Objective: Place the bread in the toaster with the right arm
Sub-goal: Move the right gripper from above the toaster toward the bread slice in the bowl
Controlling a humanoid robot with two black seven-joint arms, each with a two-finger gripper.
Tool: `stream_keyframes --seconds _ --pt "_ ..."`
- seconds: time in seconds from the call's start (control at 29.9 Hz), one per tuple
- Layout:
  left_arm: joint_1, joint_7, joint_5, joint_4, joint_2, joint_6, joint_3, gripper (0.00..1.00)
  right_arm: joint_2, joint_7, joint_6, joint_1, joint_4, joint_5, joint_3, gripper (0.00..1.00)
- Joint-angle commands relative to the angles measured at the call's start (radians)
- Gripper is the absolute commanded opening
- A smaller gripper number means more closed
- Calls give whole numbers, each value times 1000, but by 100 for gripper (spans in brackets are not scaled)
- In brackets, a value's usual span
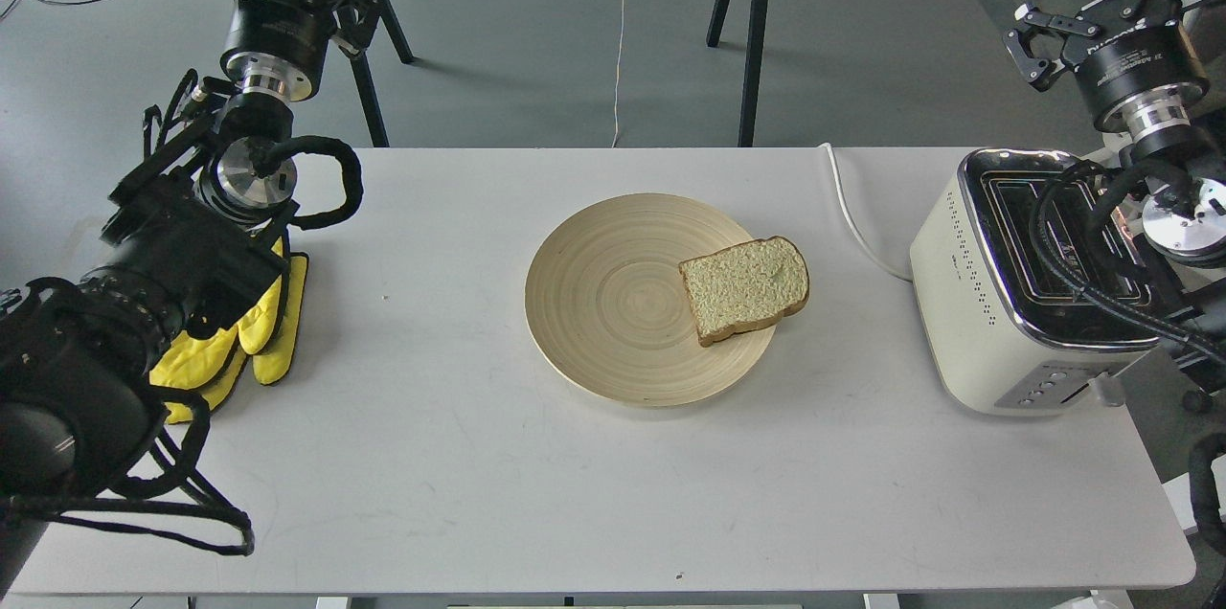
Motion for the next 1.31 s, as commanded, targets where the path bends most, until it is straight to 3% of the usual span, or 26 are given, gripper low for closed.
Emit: stream_keyframes --seconds 0.0,0.3,0.47,0.67,0.84,1.0,1.17,1.27 --pt "0 2 -1 0 6 0 1 100 0 0 -3 1 2 -1 -7 99" --pt "3 1 -1 0 -2 0 2 100 -9 1 -24 59 11 -18 -105 99" --pt "2 6 -1 0 3 0 2 100 -55 4 -159 131 76 -92 -281 99" --pt "3 1 -1 0 -2 0 2 100 -147 4 -282 133 283 -410 -360 99" --pt "3 -1 -1 0 -8 0 2 100 -166 1 -377 110 354 -635 -468 99" --pt "3 -1 -1 -1 -8 0 1 100 -174 3 -458 104 411 -708 -620 99" --pt "3 -1 -1 -1 -8 0 1 100 -164 -2 -613 105 474 -796 -832 97" --pt "2 -1 -1 -1 -8 0 2 100 -158 -22 -670 108 469 -822 -923 93"
